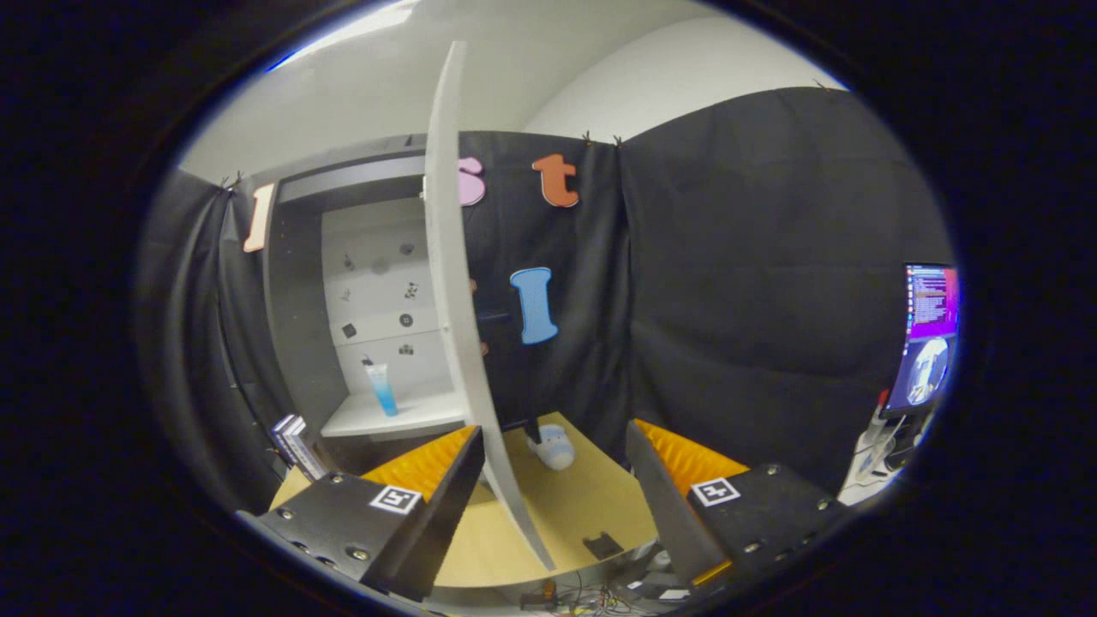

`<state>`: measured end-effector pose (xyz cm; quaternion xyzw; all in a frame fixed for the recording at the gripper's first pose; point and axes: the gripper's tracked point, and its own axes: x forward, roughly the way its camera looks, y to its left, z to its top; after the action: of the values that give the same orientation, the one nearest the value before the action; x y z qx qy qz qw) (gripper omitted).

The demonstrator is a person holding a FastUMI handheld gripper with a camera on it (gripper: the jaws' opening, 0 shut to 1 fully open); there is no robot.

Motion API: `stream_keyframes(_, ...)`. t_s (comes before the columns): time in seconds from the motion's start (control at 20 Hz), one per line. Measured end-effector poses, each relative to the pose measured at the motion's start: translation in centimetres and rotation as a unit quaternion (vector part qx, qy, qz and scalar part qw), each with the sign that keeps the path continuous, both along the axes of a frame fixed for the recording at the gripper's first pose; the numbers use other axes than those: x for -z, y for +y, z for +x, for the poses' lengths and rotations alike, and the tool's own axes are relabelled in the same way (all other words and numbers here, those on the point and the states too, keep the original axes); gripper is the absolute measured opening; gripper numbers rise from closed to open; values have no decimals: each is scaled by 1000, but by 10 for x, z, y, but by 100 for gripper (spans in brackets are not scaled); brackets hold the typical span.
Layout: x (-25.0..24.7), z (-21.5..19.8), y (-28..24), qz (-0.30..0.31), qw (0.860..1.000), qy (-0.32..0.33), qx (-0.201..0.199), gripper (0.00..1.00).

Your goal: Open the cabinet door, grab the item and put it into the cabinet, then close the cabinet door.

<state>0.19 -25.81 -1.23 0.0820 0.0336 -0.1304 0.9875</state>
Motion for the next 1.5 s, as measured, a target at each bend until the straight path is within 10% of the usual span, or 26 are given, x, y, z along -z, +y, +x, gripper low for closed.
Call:
stream_keyframes(0.55,-1,31,1,-7,999,5,-43,98)
stream_keyframes(1.5,11,50,128,22,972,6,-233,98)
